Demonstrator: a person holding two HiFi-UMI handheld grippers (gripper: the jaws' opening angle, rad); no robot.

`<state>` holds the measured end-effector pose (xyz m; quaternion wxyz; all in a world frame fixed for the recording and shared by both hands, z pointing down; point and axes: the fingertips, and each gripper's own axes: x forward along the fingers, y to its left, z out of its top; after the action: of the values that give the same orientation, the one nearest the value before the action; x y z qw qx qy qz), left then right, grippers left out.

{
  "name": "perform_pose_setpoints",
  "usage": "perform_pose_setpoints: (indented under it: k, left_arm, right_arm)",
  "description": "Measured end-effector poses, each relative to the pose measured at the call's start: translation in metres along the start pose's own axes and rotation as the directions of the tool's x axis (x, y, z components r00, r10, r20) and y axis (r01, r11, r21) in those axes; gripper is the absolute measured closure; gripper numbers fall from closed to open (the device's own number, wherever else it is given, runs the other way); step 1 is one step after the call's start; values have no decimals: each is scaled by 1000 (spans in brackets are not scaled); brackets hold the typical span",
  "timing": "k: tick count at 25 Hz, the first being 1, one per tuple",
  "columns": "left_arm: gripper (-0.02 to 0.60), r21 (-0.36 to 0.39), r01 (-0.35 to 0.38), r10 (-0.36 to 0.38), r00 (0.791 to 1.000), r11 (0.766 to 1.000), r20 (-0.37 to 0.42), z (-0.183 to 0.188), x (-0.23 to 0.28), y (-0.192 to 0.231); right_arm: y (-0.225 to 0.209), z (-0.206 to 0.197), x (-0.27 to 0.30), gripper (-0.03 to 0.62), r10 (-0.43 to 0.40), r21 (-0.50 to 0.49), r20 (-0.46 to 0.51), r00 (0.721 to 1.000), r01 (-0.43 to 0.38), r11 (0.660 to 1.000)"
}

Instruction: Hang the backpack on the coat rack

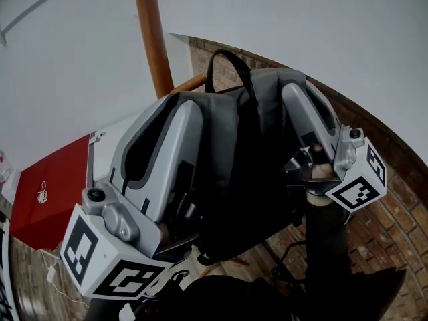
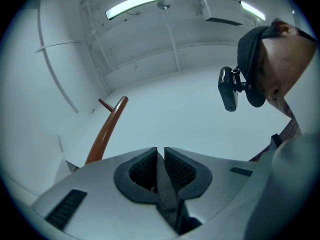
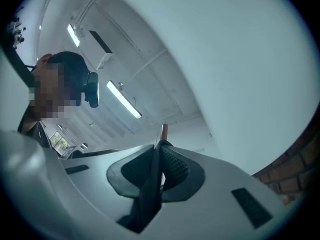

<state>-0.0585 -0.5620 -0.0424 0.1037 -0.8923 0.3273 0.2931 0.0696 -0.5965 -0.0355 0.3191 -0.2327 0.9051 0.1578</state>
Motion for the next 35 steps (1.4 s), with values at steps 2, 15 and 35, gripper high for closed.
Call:
perform_pose_setpoints:
  k: [2,15,35]
  left_arm:
    - [528,12,-35,35,999,999,2,-3,8,6]
    - [528,45,-72,72,997,996,11,-4,-1,-10]
    - [528,11,-208,208,977,978,42,-29,-19,-1]
  right_arm:
    - [-17,-7,5,549,27,52,-1,1000,-27,998]
    - [-22,-8,5,548,128,98,14,992,-129,987]
    - [-41,-54,32,548,277,270,-129,952,-235,934]
